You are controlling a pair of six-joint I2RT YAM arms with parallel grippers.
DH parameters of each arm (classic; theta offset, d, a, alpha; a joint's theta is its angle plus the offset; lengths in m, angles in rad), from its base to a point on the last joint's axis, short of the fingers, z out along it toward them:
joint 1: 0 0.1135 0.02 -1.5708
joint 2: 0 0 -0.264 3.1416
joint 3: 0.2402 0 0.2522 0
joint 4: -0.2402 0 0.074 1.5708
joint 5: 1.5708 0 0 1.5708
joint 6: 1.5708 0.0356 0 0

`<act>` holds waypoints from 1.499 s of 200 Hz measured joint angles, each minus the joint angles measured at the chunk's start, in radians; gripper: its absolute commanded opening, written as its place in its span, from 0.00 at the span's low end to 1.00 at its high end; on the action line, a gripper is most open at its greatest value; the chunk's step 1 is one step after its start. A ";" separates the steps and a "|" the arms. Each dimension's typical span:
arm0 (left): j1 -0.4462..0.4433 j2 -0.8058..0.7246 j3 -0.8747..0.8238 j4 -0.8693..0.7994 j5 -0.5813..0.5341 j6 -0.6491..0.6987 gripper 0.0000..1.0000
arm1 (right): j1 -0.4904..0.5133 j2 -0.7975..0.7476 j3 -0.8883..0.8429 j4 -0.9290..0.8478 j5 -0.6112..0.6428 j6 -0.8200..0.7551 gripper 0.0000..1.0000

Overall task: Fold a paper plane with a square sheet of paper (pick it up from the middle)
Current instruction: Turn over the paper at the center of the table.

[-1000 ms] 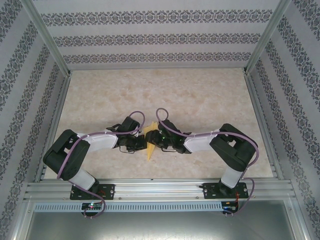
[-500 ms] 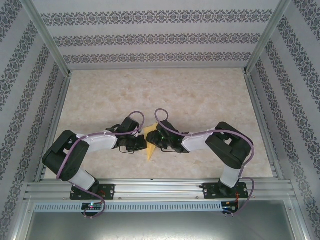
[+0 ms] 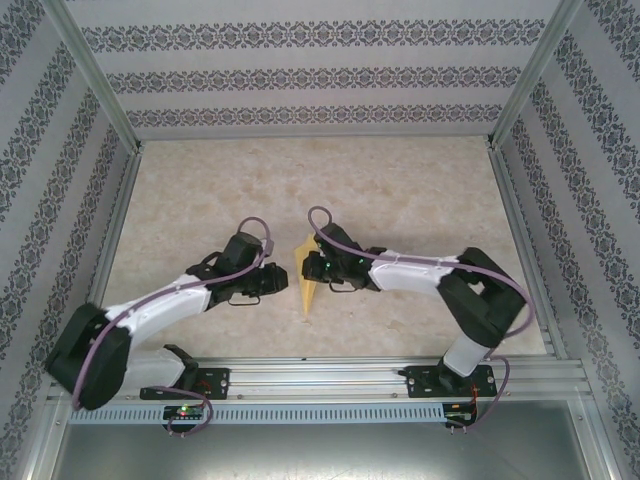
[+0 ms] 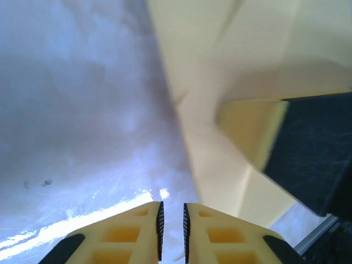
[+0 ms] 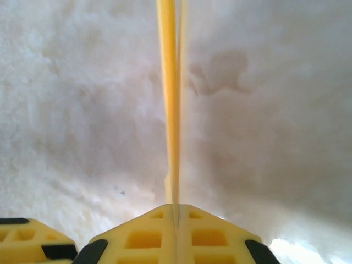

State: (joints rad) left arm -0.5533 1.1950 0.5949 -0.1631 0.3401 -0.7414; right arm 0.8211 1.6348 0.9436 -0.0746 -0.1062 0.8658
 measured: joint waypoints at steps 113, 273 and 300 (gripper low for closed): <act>0.111 -0.381 -0.075 -0.301 -0.482 -0.106 0.55 | 0.206 0.324 0.673 -1.111 0.849 -0.181 0.08; 0.117 -0.597 -0.072 -0.531 -0.553 -0.137 0.59 | 0.254 0.481 0.617 -0.670 0.331 -0.233 0.51; 0.117 -0.591 -0.072 -0.536 -0.523 -0.138 0.61 | 0.216 0.288 0.412 -0.454 0.161 -0.211 0.73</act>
State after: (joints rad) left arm -0.4362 0.6037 0.5232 -0.6994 -0.1829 -0.8799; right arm 1.0374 1.9224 1.3556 -0.5289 0.0551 0.6548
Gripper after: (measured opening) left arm 0.602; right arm 0.666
